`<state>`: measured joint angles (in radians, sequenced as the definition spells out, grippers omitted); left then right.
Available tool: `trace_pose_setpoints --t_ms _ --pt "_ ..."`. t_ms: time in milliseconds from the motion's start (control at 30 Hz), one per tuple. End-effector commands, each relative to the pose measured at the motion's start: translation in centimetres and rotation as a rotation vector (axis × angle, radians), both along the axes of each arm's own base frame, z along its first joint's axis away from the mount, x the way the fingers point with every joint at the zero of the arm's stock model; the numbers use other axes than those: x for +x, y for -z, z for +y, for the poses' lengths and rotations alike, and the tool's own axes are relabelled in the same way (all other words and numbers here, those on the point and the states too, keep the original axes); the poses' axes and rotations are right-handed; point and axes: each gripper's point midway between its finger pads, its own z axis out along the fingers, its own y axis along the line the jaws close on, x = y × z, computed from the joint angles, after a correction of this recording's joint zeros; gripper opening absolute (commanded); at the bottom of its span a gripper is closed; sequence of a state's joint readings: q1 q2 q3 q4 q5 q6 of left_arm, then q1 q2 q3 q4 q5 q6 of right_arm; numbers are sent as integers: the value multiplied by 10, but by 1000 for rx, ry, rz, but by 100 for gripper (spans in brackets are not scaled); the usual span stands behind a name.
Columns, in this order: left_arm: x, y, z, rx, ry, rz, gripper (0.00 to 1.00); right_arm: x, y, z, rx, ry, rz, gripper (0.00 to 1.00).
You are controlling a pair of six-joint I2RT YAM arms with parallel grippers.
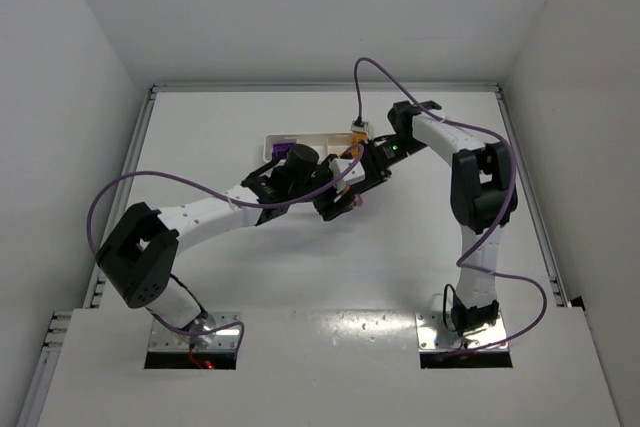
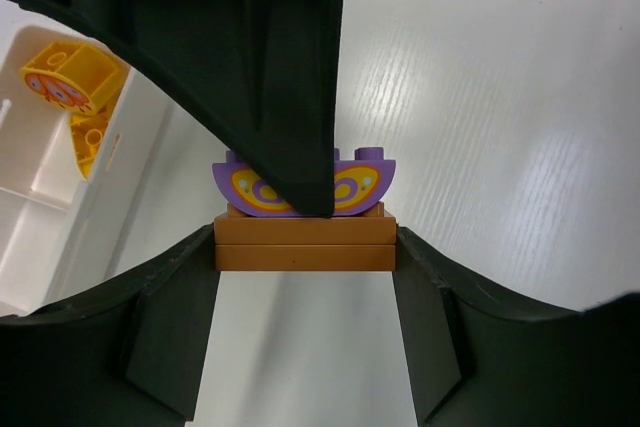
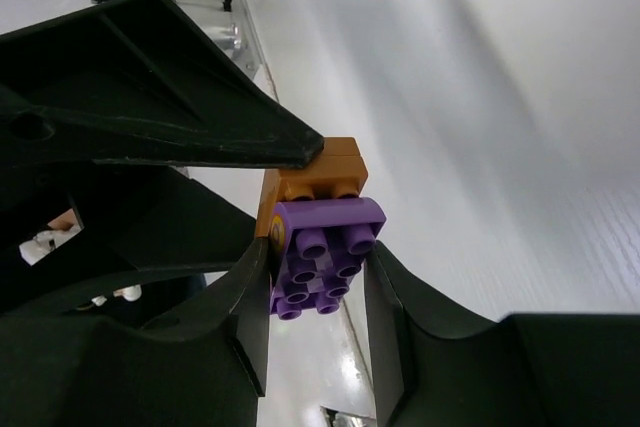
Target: Sort the legos into containers by color
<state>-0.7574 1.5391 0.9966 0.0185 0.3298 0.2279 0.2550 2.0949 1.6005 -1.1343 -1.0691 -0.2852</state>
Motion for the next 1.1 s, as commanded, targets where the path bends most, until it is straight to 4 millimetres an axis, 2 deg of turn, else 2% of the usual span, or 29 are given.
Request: trace_pose_setpoints --t_ms 0,167,300,333,367,467,533,567,600,633,667,733,767,800,867,900,1000,1067 --pt "13 -19 10 -39 -35 -69 36 12 -25 -1 95 -4 -87 0" --pt "7 3 34 28 -48 -51 34 29 -29 -20 95 52 -100 0" --pt "13 4 57 41 -96 -50 32 39 -31 -27 97 76 -116 0" --pt "10 10 60 54 -96 -33 31 44 -34 -31 98 86 -130 0" --pt "13 5 64 46 -109 -43 31 46 -33 -30 97 90 -122 0" --pt "17 5 76 45 -139 -44 31 55 -39 -29 86 108 -125 0" --pt "24 2 85 39 -177 -45 31 76 -38 -30 42 134 -192 0" --pt "28 -2 90 32 -206 -47 31 88 -44 -30 18 175 -194 0" --pt "32 -2 95 36 -236 -46 31 109 -41 -28 -35 206 -293 0" --pt "38 -7 102 22 -273 -52 31 120 -44 -25 -62 238 -336 0" --pt "40 -10 106 22 -302 -59 31 139 -50 -30 -147 299 -408 0" --pt "50 -9 120 16 -375 -43 31 150 -47 -21 -225 302 -484 0" --pt "54 -14 128 9 -410 -52 31 154 -36 -25 -262 344 -463 0" --pt "56 -19 132 -5 -429 -56 31 165 -42 -18 -228 365 -522 0" --pt "62 -19 152 -1 -491 -41 31 171 -41 -14 -226 396 -549 0" --pt "64 -25 158 -16 -512 -47 31 176 -49 -14 -218 414 -576 0" --pt "70 -30 182 -33 -581 -35 31 194 -67 12 -176 401 -650 0" --pt "72 -31 199 -38 -625 -18 31 197 -59 35 -170 368 -655 0"
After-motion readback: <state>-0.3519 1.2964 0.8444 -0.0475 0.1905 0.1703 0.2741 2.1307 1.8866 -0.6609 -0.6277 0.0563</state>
